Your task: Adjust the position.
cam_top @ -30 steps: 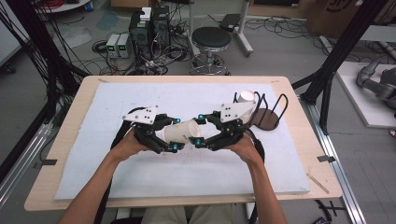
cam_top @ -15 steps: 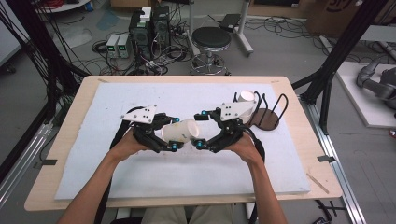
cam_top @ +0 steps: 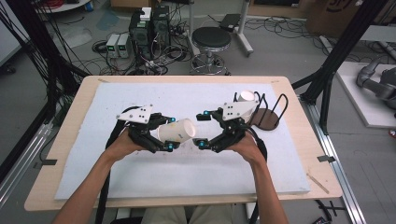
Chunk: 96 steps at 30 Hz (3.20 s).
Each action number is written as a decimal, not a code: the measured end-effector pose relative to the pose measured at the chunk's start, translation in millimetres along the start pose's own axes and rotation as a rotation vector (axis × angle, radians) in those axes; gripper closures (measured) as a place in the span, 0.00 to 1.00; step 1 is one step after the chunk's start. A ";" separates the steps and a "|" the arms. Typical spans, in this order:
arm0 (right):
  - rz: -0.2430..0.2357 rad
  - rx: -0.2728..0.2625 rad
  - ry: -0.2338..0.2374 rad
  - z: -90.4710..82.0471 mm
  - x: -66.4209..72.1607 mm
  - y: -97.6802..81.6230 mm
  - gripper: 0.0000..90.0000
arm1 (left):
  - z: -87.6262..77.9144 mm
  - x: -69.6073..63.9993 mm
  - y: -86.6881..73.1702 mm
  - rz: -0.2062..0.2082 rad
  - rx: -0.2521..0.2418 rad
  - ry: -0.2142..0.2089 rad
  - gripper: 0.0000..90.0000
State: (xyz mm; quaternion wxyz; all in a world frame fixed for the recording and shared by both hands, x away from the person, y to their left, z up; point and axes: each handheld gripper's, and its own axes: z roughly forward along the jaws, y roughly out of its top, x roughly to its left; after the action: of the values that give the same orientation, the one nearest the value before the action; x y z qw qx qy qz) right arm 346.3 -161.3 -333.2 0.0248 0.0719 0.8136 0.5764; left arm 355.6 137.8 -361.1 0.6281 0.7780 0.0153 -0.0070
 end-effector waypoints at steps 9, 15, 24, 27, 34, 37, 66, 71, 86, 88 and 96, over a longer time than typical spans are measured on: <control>-0.006 0.026 -0.010 -3.1 0.1 0.5 0.17 | -6.1 -0.3 -0.1 -0.011 0.069 0.024 0.33; -0.023 0.077 -0.033 -3.4 0.9 1.0 0.17 | -9.5 -0.8 5.7 -0.011 0.146 0.031 0.33; -0.073 0.215 -0.073 5.9 5.0 3.0 0.17 | -7.5 -0.9 11.5 0.010 0.326 0.044 0.33; -0.091 0.256 -0.076 8.5 6.7 4.0 0.17 | -6.8 -1.3 13.4 0.016 0.356 0.051 0.33; -0.106 0.332 -0.090 13.6 8.0 2.4 0.17 | -6.4 -0.8 16.7 0.024 0.441 0.054 0.33; -0.130 0.396 -0.115 17.4 9.2 3.0 0.17 | -6.0 -0.5 17.3 0.024 0.475 0.056 0.33; -0.193 0.607 -0.164 31.8 13.9 3.2 0.17 | 9.1 2.7 22.2 0.004 0.687 0.047 0.33; -0.198 0.608 -0.158 34.3 13.8 3.7 0.17 | 14.5 2.1 22.9 0.006 0.688 0.044 0.33; -0.209 0.625 -0.144 41.3 15.9 2.5 0.17 | 31.9 1.7 24.9 0.012 0.722 0.028 0.33; -0.211 0.632 -0.141 42.9 16.0 2.2 0.17 | 34.2 1.6 24.9 0.017 0.729 0.023 0.33; -0.213 0.640 -0.125 47.8 17.7 1.7 0.18 | 43.6 -0.1 24.4 0.022 0.739 0.012 0.33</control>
State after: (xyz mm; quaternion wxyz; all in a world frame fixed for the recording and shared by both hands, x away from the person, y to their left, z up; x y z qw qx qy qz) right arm 334.8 -113.5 -346.9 0.1106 0.0258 0.9531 0.2805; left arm 356.6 90.1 -346.4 0.3047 0.9524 0.0068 -0.0007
